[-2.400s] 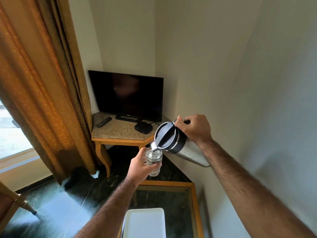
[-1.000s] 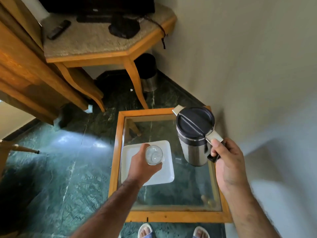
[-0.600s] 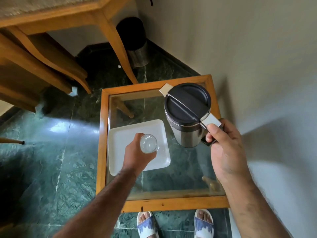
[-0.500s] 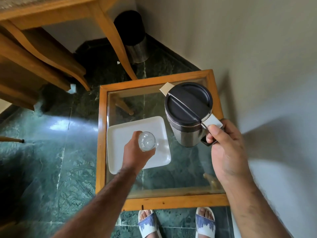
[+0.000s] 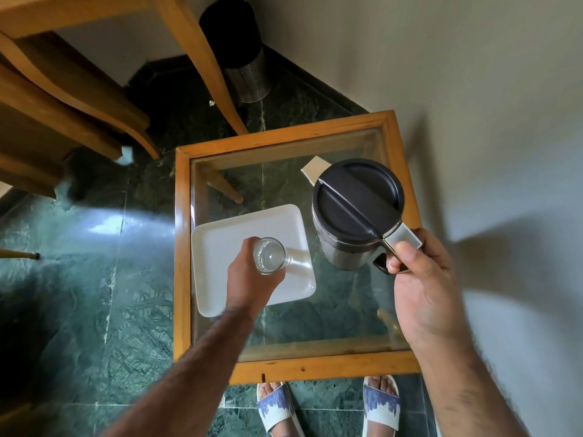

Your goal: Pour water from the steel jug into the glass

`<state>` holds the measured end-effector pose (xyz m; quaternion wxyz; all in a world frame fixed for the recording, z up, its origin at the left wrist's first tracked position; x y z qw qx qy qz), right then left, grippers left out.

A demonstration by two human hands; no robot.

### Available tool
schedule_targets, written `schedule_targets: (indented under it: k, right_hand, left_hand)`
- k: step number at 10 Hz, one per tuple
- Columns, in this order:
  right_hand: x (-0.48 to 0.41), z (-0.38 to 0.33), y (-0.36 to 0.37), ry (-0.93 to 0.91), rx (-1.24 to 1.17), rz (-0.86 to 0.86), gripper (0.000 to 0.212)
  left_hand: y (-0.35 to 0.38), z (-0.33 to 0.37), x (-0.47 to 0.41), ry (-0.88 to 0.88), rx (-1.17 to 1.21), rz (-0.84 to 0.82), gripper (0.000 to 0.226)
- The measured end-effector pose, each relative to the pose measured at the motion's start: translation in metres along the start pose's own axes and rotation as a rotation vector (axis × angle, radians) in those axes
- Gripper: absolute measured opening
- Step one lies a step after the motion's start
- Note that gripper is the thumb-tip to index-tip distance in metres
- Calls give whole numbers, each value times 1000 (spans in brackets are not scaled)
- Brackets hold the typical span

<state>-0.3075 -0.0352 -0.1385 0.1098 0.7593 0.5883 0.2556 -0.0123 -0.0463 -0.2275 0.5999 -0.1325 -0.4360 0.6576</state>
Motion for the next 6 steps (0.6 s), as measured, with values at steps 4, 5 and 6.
schedule_targets:
  k: [4,5,6]
  right_hand:
    - [14,5,-1,33,190,-105,19]
    - [20,-8,-8,17,281,-1,54]
    - [26,-53,-17,-129,412,195,63]
  left_hand:
    - [-1,7,6,17,-64,-126,104]
    - [-19,23,21,69,-91,-99,113]
    - [-45,49,38,162,-143,-17,109]
Point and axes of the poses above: each hand's wrist, its own x-axis away from the middle knuckle, its own y-axis out of the palm, z = x × y, the point moved 9 cm from there along -x, towards the middle knuckle, and after that the axes turned 1 degree about y, right-handed, at the moved point
